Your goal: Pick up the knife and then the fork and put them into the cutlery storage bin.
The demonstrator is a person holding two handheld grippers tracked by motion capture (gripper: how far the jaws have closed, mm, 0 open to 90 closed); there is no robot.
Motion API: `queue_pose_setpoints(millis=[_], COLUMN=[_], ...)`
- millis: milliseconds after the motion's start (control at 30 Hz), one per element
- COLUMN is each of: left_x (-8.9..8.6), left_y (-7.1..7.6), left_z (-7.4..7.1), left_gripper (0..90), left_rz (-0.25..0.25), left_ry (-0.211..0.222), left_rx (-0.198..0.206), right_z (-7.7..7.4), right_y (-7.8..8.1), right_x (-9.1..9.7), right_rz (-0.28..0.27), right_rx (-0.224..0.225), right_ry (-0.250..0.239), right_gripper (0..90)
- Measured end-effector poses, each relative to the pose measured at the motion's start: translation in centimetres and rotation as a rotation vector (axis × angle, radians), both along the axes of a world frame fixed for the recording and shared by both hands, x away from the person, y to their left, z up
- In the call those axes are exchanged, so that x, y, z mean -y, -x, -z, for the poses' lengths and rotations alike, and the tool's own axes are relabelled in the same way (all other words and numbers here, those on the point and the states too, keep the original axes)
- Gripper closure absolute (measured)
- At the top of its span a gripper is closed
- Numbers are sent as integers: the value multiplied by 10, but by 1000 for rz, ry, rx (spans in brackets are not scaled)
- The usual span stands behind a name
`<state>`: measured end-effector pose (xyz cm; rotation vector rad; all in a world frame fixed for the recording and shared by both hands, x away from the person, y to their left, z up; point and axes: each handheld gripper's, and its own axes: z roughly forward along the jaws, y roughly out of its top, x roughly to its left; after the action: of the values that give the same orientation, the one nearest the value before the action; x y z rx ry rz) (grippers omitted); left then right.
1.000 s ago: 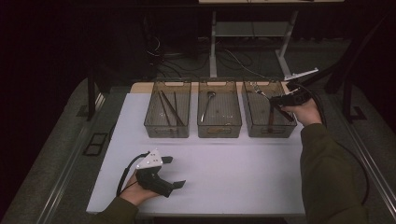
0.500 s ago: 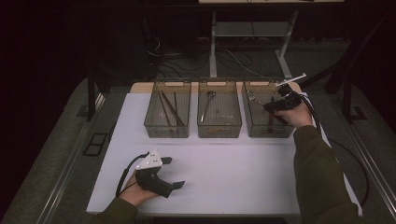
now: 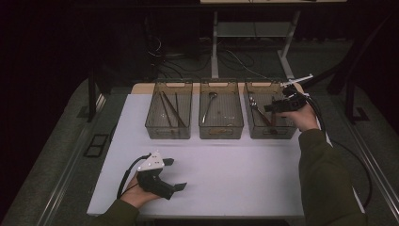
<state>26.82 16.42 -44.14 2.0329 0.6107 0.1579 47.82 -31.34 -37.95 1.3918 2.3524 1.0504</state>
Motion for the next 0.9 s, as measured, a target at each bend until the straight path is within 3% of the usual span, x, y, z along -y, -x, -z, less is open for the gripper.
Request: queue_pose_setpoints(millis=[333, 500, 567, 900], left_x=[1, 2, 2, 2], left_y=[-3, -3, -2, -3], left_z=[0, 1, 0, 1], left_gripper=[6, 6, 6, 6], left_rz=[-4, 1, 2, -1], left_ry=[-1, -1, -2, -6], left_rx=[0, 0, 0, -5], right_z=[-9, -9, -8, -3], right_y=[26, 43, 49, 85], right_x=[5, -2, -4, -8], right_rz=[-11, -27, -37, -87], right_rx=[76, 127, 129, 165], right_ry=[-52, -12, -2, -29], right_gripper=[334, 297, 283, 240])
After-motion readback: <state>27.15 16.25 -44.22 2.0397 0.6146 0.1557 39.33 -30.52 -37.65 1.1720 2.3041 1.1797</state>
